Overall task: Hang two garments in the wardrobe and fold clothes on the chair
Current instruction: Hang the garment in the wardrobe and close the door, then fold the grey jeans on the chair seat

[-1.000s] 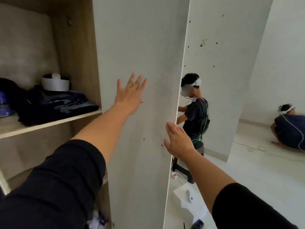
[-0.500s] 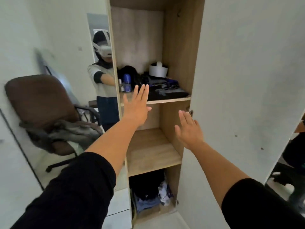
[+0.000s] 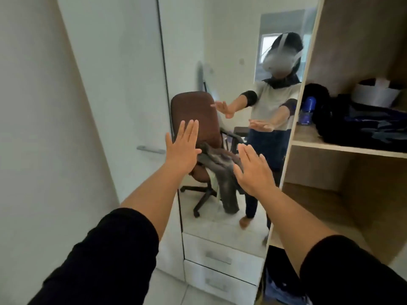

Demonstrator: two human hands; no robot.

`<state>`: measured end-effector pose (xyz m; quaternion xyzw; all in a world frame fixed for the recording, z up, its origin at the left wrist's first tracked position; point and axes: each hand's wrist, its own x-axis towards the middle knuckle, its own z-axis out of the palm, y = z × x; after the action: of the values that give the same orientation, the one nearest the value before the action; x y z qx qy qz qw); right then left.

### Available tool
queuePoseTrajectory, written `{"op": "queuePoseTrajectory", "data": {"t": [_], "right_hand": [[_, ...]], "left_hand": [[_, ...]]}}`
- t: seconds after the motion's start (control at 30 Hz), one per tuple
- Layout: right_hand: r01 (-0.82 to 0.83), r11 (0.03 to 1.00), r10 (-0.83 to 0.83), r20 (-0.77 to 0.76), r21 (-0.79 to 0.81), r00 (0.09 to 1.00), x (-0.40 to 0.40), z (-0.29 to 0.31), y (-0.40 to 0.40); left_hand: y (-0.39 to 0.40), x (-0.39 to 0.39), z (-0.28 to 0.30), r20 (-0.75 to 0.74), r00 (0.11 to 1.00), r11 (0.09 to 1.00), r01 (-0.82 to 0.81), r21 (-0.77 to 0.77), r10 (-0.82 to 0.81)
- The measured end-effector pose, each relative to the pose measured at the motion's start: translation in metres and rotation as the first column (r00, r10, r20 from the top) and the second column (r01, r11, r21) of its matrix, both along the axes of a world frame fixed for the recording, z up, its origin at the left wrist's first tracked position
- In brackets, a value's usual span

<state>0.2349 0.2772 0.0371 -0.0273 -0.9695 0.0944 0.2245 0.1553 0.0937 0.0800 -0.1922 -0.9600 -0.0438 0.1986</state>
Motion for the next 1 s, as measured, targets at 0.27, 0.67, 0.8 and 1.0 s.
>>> {"op": "queuePoseTrajectory", "data": {"t": [0.27,0.67,0.8,1.0], "right_hand": [[-0.401,0.911,0.399,0.040,0.091,0.916,-0.065,0.007,-0.097],[-0.878,0.469,0.872,0.109,0.095,0.478,0.000,-0.038,-0.293],[-0.951,0.299,0.941,0.143,0.079,0.308,0.052,-0.049,-0.368],[-0.993,0.114,0.976,0.187,0.018,0.115,0.125,-0.075,-0.468]], "left_hand": [[-0.130,0.027,-0.011,0.045,0.891,0.891,-0.454,0.027,0.452],[-0.287,0.237,-0.062,0.142,0.367,0.378,-0.924,-0.055,0.919],[-0.338,0.326,-0.075,0.187,0.180,0.192,-0.980,-0.048,0.966],[-0.398,0.433,-0.103,0.276,-0.043,-0.027,-0.998,-0.062,0.960]]}}
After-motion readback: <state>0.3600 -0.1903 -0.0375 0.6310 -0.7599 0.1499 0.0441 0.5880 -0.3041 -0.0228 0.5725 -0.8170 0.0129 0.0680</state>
